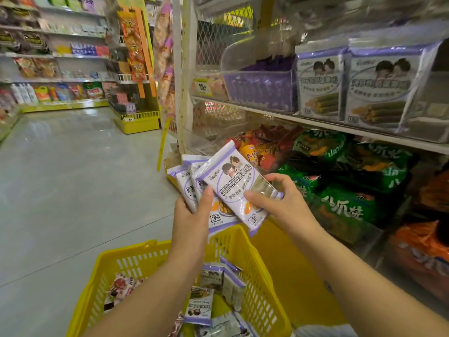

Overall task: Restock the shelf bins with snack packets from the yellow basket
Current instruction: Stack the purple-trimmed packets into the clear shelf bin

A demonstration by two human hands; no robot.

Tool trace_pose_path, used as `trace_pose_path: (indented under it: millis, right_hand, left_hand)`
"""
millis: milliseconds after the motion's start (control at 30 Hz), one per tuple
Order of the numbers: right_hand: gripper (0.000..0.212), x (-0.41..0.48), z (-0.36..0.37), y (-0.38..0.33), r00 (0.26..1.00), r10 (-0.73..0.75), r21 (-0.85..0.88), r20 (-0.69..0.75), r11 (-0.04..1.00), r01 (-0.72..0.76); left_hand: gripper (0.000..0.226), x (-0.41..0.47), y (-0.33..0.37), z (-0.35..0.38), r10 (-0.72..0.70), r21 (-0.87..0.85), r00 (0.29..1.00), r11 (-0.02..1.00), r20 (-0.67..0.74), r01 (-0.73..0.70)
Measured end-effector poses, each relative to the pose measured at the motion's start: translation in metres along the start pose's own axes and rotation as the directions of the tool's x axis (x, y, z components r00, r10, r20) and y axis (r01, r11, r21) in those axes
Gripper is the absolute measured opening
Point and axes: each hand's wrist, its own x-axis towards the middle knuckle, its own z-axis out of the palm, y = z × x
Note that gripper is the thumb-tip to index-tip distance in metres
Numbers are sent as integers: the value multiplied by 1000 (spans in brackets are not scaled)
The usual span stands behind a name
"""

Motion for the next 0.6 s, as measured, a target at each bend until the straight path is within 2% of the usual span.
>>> trace_pose_path:
  millis: [133, 167, 233, 267, 400, 500, 533, 600]
  right_hand:
    - [52, -9, -6, -10, 982, -53, -162, 180, 983, 83]
    - [46, -12, -6, -12, 975, -64, -174, 212, 979, 102]
    - [36, -16, -4, -16, 960, -67, -121, 272, 987, 104]
    - [38, -18, -3, -16, 955, -63, -70, 291, 994, 88]
    - [45, -31, 3, -23, 931, -69, 88, 359, 995, 39]
    - [45, -42, -9, -33, 946, -90, 106, 310, 993, 60]
    - [44, -46, -16, -37, 943, -111, 100, 315, 991, 84]
    - [47, -56, -28, -52, 921, -153, 41, 359, 988, 149]
  left_hand:
    - [81, -7, 9, 6, 37, 4, 999, 999, 39, -38]
    - [86, -10, 12, 8, 49, 12, 997, 999, 58, -50]
    - [98, -18, 17, 11, 58, 0, 994, 998, 98, -58]
    - [101, -22, 19, 11, 58, -10, 991, 998, 121, -57]
    - [91, -38, 35, 13, 44, -37, 942, 999, 334, -34]
    - [96, -44, 52, 18, 16, 6, 841, 1000, 541, -22]
    - [99, -47, 60, 21, 6, 40, 821, 999, 571, -35]
    - [103, -53, 75, 32, 33, 105, 830, 988, 557, -110]
